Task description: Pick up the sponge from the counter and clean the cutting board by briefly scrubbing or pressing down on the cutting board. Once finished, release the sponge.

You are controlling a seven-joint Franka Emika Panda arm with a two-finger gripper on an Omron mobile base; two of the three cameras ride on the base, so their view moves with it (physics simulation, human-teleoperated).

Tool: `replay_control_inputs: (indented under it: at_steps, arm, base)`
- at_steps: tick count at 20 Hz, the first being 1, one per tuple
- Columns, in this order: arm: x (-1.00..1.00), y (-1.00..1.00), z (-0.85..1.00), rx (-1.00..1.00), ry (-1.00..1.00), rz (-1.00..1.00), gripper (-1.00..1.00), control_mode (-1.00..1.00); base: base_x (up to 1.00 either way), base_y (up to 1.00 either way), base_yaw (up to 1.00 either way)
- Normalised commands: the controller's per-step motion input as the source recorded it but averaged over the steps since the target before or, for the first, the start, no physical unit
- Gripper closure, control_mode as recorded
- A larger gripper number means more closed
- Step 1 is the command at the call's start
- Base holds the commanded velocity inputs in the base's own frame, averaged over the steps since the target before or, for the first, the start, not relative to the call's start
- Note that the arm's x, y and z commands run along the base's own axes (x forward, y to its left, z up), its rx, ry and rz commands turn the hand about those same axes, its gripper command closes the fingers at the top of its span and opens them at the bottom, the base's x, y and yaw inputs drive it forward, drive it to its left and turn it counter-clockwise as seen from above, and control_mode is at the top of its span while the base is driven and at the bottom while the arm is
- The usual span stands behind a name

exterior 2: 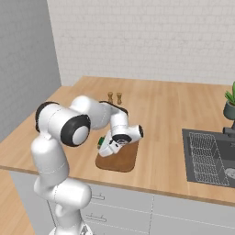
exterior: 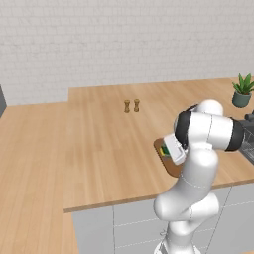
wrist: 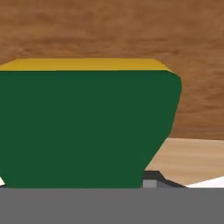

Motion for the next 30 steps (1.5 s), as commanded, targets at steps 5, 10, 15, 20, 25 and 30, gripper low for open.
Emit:
replay_control_inputs:
  at_steps: [5,10,15,20,25,30]
  arm:
    - [-0.86,-0.01,-0.51,0.00,0.14,-0.03,1.00,-1.00]
    - [-0.95,0.00,-0.68,0.00,0.08,-0.03,1.00,-1.00]
    - [-1.00,-0.01,-0.67,0.00,-0.06,-0.03,1.00,-1.00]
    - [-0.63,-0.01,-0.65,0.00,-0.01,-0.07,1.00,-1.00]
    - [-0.06,-0.22,-0.61,0.01,0.03,-0.15,-1.00,-1.00]
    - [-0.04,-0.08,-0.29,0.00,0.03,-0.05,-1.00,-1.00]
  base:
    - [0.00,0.00,0.00]
    - [0.00,0.00,0.00]
    - [0.00,0.00,0.00]
    - [0.00,0.00,0.00]
    - [0.00,0.00,0.00]
    - [0.00,0.00,0.00]
